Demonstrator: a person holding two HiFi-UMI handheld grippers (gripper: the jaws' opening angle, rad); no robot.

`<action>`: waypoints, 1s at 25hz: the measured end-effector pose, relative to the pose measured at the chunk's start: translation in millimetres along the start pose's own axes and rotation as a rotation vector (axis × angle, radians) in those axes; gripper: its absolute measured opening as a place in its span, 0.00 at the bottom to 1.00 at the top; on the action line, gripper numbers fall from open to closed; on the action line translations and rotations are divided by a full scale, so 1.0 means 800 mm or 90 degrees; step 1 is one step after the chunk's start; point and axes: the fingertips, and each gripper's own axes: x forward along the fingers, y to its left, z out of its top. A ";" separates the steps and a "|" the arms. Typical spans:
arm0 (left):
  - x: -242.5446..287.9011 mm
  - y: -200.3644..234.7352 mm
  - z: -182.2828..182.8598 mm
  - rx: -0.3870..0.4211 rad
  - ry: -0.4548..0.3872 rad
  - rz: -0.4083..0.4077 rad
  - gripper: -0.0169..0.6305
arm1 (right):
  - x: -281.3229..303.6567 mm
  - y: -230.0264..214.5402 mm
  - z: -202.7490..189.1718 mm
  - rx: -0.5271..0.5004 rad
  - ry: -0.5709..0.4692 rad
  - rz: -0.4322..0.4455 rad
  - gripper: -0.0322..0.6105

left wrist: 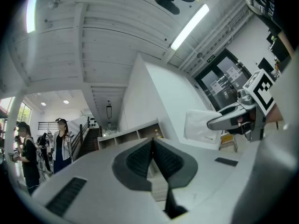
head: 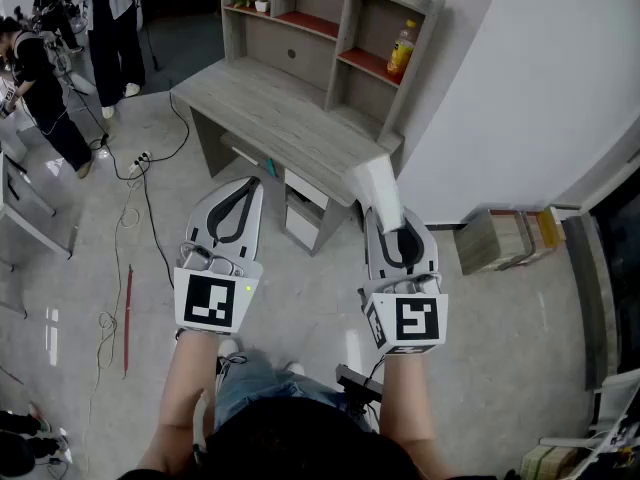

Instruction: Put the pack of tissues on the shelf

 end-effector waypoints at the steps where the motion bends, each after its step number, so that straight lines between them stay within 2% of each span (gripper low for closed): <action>1: -0.001 -0.002 0.001 0.000 0.002 0.003 0.04 | -0.001 -0.001 0.001 -0.001 -0.001 0.003 0.24; 17: 0.012 0.005 -0.002 -0.003 -0.001 0.021 0.04 | 0.011 -0.004 0.007 -0.002 -0.015 0.031 0.24; 25: 0.045 0.070 -0.024 -0.003 -0.010 0.024 0.04 | 0.089 0.013 0.007 -0.009 -0.005 0.035 0.24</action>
